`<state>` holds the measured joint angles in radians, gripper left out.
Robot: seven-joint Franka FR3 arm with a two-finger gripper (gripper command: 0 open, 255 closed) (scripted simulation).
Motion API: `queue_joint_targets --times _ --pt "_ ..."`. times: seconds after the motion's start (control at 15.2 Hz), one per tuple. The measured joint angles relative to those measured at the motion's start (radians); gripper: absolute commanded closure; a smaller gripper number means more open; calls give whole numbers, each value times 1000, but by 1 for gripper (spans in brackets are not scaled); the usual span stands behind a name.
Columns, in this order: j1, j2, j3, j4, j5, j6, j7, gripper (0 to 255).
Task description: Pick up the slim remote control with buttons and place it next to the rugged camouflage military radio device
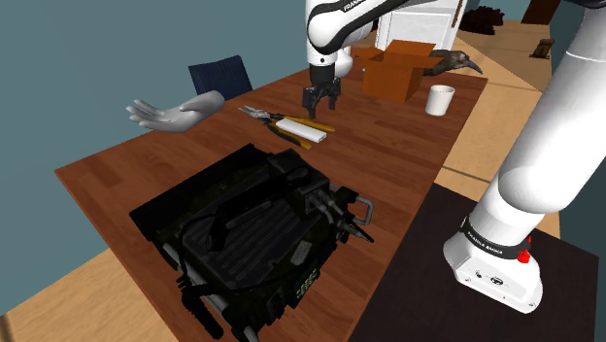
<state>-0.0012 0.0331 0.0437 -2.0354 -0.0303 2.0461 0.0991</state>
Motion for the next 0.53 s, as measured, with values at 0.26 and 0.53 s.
queue_joint_targets --times 0.26,0.53 --pt "1 150 -1 130 -3 20 7 0" --pt "2 290 -3 252 -6 40 10 0"
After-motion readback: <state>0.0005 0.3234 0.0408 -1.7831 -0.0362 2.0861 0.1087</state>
